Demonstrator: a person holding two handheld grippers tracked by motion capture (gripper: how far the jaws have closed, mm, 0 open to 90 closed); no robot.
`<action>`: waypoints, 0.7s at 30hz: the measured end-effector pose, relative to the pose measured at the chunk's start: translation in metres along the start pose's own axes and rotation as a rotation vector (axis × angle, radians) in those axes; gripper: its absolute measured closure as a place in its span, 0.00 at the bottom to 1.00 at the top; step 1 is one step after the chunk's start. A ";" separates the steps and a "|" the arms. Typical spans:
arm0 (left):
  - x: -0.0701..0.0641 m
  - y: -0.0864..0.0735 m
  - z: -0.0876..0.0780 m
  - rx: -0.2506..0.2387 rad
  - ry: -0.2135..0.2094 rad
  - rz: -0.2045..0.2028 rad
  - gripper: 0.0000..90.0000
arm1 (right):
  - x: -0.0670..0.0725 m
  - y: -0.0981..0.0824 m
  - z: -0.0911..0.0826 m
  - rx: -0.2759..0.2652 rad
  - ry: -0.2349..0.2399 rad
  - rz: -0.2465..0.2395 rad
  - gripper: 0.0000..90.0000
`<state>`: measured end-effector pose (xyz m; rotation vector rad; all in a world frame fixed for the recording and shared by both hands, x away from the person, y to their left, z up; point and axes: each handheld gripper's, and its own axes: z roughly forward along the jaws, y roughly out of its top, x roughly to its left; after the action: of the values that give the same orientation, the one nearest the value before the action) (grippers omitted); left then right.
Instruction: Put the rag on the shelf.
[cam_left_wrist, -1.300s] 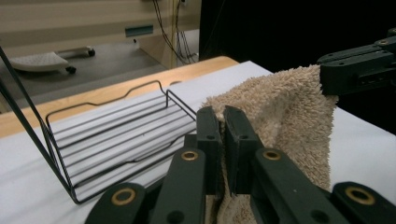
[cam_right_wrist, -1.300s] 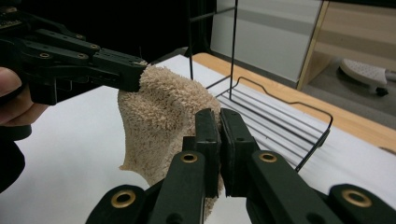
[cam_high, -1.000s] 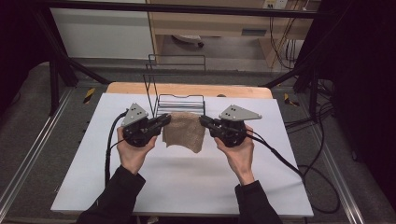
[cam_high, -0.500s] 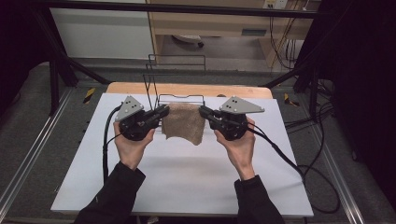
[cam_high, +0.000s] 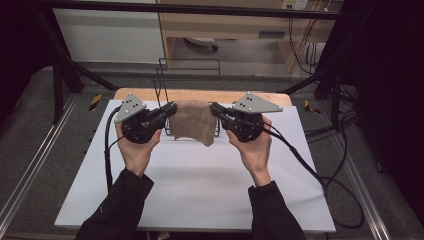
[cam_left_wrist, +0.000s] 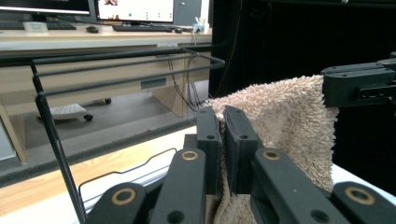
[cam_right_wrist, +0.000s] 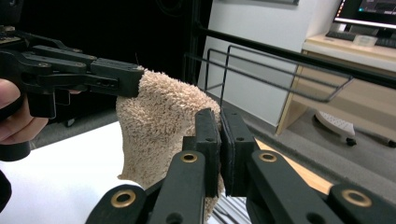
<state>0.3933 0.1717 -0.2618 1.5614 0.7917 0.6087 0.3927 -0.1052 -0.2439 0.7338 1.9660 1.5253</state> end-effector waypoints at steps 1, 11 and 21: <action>0.001 0.002 -0.001 -0.003 0.002 0.002 0.95 | 0.000 0.002 0.000 -0.005 -0.001 -0.004 0.97; 0.007 0.012 -0.003 -0.048 0.015 0.000 0.95 | 0.001 0.015 0.005 -0.046 -0.007 -0.012 0.97; 0.013 0.026 0.000 -0.075 0.026 0.015 0.95 | -0.004 0.024 0.011 -0.083 -0.024 -0.010 0.97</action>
<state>0.4048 0.1807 -0.2371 1.4948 0.7685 0.6634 0.4059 -0.0955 -0.2224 0.7034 1.8744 1.5749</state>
